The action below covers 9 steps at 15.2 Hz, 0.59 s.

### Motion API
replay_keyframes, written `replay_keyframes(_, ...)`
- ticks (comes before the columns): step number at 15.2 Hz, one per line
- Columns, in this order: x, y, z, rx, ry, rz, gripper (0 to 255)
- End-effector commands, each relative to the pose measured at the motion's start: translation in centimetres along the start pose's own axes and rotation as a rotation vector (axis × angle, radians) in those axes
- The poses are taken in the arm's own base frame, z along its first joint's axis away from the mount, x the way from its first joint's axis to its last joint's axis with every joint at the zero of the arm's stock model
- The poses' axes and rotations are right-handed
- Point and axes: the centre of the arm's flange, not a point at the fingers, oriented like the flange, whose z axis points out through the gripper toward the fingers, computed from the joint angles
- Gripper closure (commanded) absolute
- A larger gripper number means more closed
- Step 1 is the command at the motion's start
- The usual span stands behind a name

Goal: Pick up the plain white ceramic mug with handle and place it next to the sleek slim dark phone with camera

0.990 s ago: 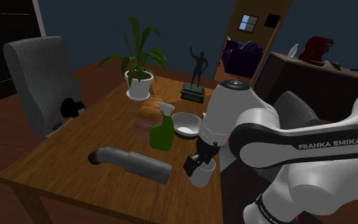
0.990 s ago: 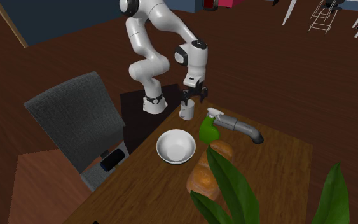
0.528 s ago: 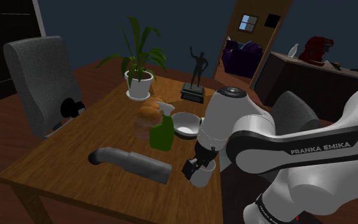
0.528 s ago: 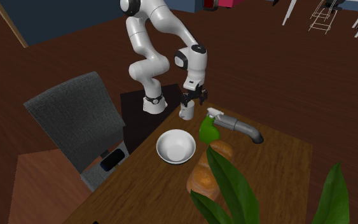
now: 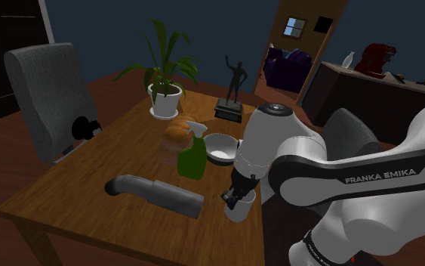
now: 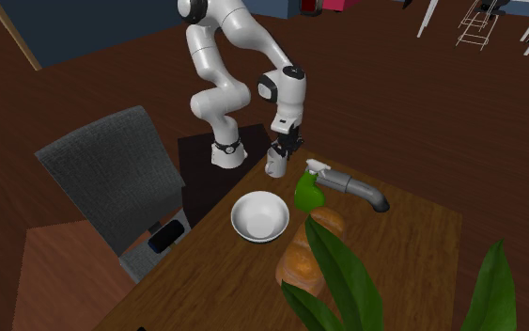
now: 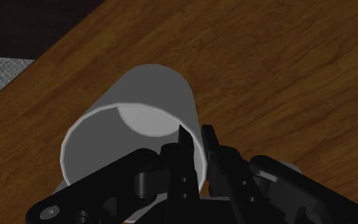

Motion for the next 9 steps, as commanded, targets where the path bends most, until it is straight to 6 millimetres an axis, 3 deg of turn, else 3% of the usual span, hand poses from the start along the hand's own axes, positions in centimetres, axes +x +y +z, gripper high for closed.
replay_keyframes(1, 0.0, 0.0, 0.0, 0.0, 0.0, 0.0, 255)
replay_keyframes(5, 0.0, 0.0, 0.0, 0.0, 0.0, 0.0, 255)
replay_keyframes(9, 0.1, 0.1, -2.1, 0.0, 0.0, 0.0, 255)
